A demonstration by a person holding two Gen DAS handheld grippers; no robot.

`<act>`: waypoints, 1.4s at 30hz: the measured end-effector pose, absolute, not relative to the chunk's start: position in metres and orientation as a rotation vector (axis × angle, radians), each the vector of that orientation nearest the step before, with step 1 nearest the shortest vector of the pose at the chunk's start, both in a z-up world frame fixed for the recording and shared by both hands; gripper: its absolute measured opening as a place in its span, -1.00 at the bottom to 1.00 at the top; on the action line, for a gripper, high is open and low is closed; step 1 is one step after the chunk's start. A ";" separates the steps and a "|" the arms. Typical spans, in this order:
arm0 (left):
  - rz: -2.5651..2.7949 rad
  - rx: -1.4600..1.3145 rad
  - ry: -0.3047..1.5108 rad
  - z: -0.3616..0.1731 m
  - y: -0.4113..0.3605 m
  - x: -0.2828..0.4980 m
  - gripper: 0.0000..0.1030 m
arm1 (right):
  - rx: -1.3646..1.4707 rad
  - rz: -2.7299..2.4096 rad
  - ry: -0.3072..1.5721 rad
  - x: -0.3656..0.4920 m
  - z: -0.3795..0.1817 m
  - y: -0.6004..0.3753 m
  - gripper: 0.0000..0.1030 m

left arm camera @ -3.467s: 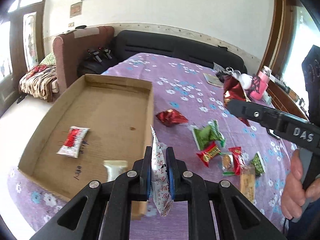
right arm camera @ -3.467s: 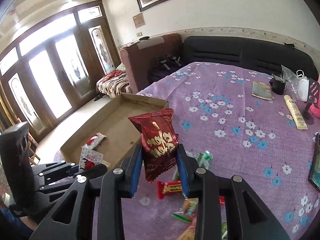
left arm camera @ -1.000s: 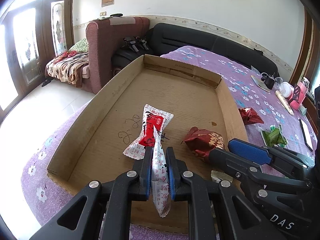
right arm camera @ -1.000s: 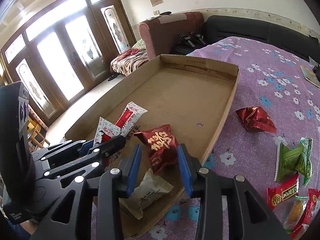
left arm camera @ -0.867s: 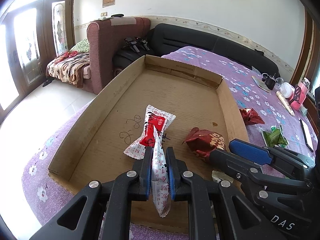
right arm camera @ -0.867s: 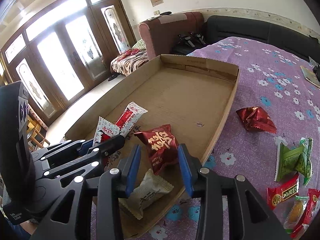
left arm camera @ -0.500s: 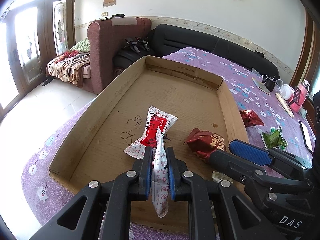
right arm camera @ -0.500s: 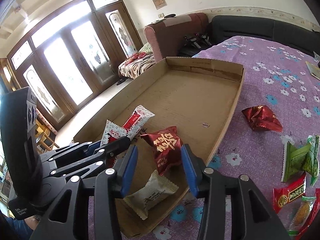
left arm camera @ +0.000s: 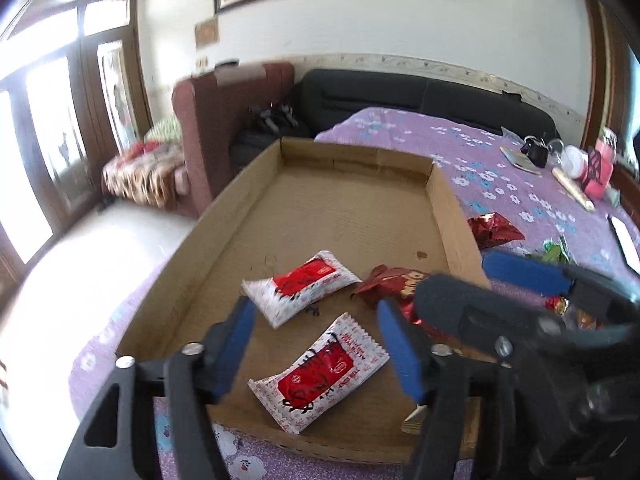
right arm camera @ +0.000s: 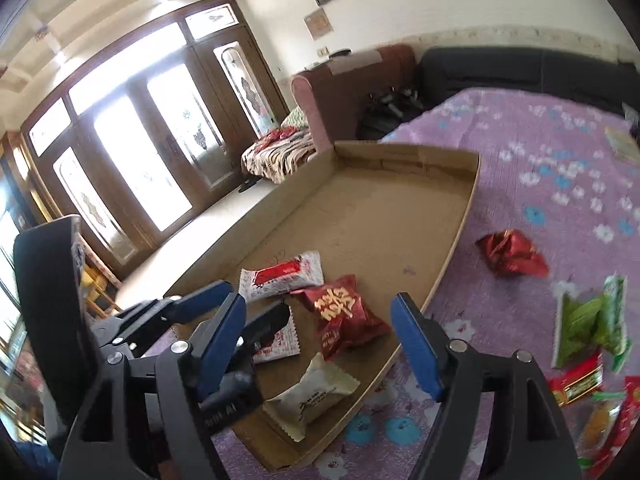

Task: Organize snacks
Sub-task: 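Open the left gripper to drop the long white packet into the tray, then move both open grippers back to the snack pile, then grasp the dark red gold-print packet with the left gripper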

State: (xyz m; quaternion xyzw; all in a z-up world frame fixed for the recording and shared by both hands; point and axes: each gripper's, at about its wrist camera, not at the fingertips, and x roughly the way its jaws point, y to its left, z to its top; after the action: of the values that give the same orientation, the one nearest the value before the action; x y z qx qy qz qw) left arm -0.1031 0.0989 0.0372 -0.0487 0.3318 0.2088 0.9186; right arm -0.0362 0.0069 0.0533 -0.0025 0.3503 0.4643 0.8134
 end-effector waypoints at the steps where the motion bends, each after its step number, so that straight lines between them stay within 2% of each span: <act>1: 0.429 -0.074 0.678 0.038 0.095 -0.103 0.44 | 0.000 0.981 0.730 -0.036 0.056 0.004 0.46; 11: 0.430 -0.070 0.679 0.040 0.096 -0.101 0.47 | 0.149 0.852 0.724 -0.002 0.087 -0.029 0.46; 19: 0.423 -0.071 0.673 0.040 0.097 -0.101 0.47 | 0.166 0.808 0.770 0.014 0.118 -0.073 0.45; 22: 0.413 -0.077 0.671 0.040 0.097 -0.104 0.47 | 0.181 0.791 0.780 0.021 0.125 -0.103 0.37; 30: 0.398 -0.032 0.670 0.044 0.085 -0.101 0.47 | 0.201 0.608 0.787 0.043 0.101 -0.197 0.33; 35: 0.284 -0.083 0.678 0.075 0.060 -0.088 0.47 | 0.309 0.506 0.890 0.067 0.073 -0.232 0.26; 38: 0.197 -0.148 0.744 0.093 0.048 -0.056 0.47 | 0.350 0.474 0.917 0.072 0.064 -0.241 0.26; 41: 0.130 -0.228 0.848 0.098 0.043 -0.011 0.29 | 0.385 0.456 0.919 0.072 0.061 -0.247 0.26; 42: 0.113 -0.237 0.880 0.098 0.040 0.003 0.09 | 0.388 0.451 0.917 0.074 0.062 -0.249 0.26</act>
State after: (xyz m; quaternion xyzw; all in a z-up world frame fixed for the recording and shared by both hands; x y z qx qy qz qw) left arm 0.0030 0.0403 0.0977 -0.1144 0.4247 0.0543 0.8964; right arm 0.0736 -0.2486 0.0615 0.1843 0.4360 0.2146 0.8543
